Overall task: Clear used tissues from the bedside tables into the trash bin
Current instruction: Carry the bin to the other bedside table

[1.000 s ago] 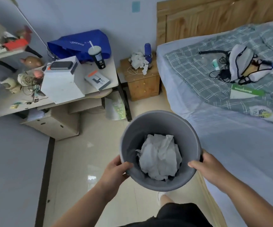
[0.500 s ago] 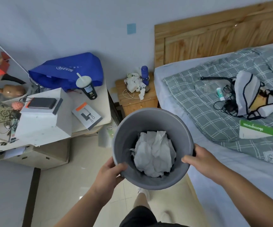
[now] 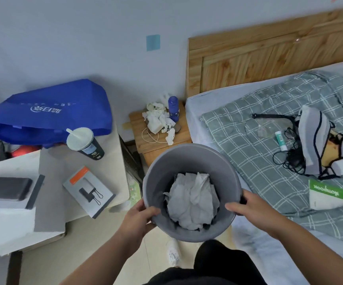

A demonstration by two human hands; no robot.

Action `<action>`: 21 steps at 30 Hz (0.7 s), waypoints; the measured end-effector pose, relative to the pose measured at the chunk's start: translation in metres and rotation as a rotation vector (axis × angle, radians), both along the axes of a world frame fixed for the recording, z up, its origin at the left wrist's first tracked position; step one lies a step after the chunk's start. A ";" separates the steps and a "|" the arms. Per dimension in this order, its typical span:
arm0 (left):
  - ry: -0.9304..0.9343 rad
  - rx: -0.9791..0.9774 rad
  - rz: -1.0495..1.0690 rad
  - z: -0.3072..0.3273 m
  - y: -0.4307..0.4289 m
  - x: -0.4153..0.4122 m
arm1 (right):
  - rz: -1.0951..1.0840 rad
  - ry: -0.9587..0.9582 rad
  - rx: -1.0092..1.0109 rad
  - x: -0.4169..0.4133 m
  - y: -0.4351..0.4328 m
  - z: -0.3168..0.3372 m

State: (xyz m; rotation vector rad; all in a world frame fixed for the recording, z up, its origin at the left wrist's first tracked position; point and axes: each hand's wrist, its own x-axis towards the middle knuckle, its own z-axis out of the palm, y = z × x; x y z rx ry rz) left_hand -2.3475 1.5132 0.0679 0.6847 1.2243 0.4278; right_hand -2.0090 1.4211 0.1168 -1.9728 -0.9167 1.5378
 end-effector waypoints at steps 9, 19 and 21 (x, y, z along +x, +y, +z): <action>0.077 -0.092 0.092 -0.035 0.092 0.027 | 0.096 0.026 -0.096 0.034 0.140 -0.053; 0.251 -0.260 0.274 -0.126 0.153 0.082 | 0.011 0.096 -0.277 0.068 0.248 -0.176; 0.277 -0.297 0.275 -0.160 0.163 0.089 | -0.021 0.058 -0.296 0.065 0.263 -0.210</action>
